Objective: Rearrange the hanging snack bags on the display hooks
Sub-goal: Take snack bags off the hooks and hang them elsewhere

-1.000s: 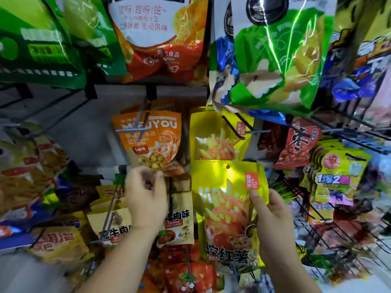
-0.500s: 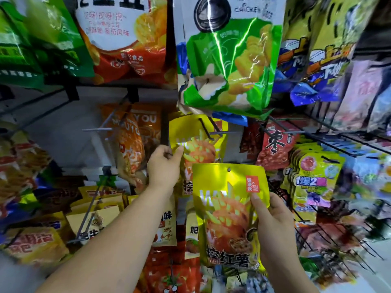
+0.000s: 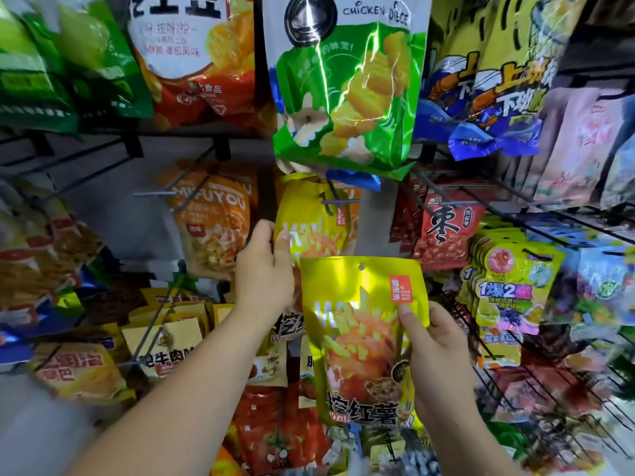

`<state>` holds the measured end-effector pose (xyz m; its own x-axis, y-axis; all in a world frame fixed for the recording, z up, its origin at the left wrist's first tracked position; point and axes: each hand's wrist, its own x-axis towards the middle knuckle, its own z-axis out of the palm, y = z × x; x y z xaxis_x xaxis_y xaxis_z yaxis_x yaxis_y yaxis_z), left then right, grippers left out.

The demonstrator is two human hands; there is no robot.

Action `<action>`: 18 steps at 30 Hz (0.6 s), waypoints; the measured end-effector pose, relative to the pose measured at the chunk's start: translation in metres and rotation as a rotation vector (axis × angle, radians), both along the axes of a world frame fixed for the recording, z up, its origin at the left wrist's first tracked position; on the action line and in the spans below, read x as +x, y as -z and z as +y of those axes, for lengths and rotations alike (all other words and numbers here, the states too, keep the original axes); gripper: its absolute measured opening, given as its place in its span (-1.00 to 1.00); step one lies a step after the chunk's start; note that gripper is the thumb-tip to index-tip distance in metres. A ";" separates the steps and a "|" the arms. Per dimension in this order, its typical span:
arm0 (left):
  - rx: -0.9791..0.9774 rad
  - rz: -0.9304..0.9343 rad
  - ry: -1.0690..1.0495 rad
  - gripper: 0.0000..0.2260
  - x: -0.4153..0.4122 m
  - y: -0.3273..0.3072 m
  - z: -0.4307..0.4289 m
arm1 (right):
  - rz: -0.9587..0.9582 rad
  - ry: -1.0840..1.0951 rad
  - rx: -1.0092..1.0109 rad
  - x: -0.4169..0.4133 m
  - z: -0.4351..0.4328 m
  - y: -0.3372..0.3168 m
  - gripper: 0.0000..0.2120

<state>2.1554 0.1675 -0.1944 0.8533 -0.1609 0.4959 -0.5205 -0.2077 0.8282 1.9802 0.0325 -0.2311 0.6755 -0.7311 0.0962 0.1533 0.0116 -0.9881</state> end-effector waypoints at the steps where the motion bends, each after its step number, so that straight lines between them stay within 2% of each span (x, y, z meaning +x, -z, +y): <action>1: 0.016 -0.025 -0.016 -0.79 -0.005 -0.002 0.003 | -0.002 -0.008 0.004 -0.001 0.000 -0.001 -0.86; 8: 0.064 -0.083 -0.023 -0.77 -0.039 -0.017 0.020 | -0.049 -0.043 0.036 -0.016 -0.005 -0.006 -0.84; 18: -0.018 0.077 0.116 -0.80 -0.078 0.003 0.045 | -0.074 -0.111 0.033 -0.021 -0.007 -0.010 -0.83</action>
<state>2.0772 0.2126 -0.1971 0.8649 -0.2526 0.4337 -0.4752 -0.1343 0.8696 1.9592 0.0255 -0.2213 0.7443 -0.6559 0.1257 0.2214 0.0648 -0.9730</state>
